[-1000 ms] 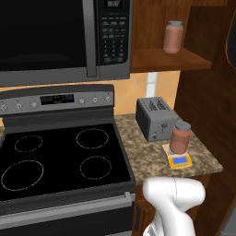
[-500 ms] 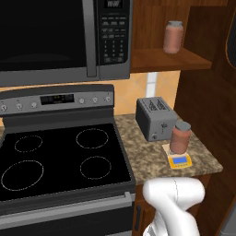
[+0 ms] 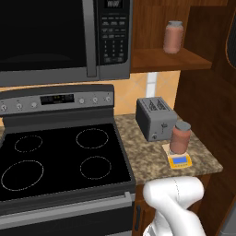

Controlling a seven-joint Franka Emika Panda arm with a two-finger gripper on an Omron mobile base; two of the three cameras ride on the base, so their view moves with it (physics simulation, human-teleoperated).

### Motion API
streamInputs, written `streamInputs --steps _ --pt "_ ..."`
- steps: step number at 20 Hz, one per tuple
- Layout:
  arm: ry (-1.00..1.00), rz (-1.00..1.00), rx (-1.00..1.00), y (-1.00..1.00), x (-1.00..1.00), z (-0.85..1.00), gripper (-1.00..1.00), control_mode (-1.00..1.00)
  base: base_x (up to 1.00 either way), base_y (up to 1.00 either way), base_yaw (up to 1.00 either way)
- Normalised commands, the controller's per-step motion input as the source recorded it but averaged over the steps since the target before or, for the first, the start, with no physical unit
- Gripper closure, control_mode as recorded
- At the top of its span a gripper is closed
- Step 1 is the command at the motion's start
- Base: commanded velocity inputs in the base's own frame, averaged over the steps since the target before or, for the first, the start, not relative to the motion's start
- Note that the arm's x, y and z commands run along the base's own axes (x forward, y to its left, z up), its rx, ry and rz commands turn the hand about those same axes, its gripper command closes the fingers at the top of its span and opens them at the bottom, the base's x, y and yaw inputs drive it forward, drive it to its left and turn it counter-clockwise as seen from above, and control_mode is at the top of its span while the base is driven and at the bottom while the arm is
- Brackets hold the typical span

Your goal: Pick the honey bottle and place it on the digital scale for weighing, and close the cabinet.

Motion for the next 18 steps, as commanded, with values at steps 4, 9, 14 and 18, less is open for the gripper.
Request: streamInputs --steps 4,9,14,18 --pt "0.02 0.0 0.0 -0.44 0.53 -0.21 -1.0 -1.0 0.0 0.0 0.0" --pt "0.02 0.0 0.02 -0.47 0.21 -0.11 -1.0 -1.0 0.0 0.0 0.0" --pt "0.02 0.02 0.05 -0.2 0.67 -0.27 -1.0 -1.0 0.0 0.0 0.0" --pt "0.0 0.08 0.11 -0.34 0.71 -0.24 -1.0 -1.0 0.0 0.0 0.0"
